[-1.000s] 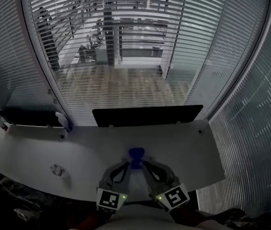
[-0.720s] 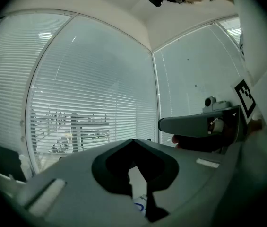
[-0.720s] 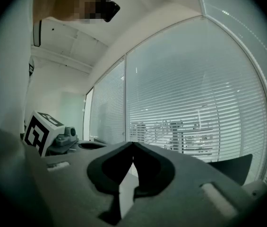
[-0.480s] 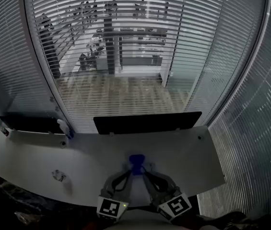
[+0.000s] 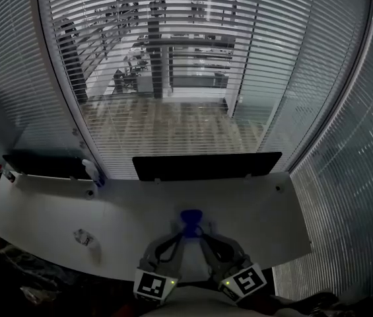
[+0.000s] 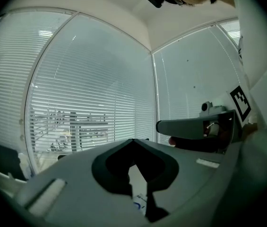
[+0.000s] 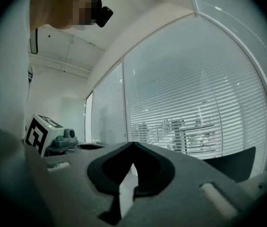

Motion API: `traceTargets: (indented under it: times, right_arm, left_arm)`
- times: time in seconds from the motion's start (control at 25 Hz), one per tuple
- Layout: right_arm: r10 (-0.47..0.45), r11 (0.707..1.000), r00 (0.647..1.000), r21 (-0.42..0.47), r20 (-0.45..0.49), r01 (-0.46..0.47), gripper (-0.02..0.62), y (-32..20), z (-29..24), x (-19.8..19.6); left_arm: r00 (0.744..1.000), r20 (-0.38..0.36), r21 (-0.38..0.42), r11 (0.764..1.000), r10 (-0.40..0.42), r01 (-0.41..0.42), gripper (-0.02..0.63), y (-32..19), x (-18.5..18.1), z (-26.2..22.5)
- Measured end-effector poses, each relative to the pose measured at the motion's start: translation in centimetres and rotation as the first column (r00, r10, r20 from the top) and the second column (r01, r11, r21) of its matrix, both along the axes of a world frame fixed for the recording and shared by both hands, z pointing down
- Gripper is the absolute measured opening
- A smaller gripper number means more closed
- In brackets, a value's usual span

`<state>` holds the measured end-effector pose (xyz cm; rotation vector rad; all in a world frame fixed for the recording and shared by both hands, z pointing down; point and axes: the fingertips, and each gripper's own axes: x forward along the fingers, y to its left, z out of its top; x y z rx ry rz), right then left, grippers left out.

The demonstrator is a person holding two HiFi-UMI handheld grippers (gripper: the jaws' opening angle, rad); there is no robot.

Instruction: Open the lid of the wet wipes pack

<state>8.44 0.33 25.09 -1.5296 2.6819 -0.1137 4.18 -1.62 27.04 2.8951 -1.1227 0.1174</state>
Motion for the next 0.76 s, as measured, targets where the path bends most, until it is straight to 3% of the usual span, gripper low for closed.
traceTargets:
  times: [0.76]
  right_arm:
    - [-0.006,1.000,1.000,-0.002,0.016,0.006,0.000,-0.3,-0.2,0.4]
  left_arm:
    - [1.000,0.023,-0.007,1.000,0.000,0.000,0.002,0.0,0.3,-0.1]
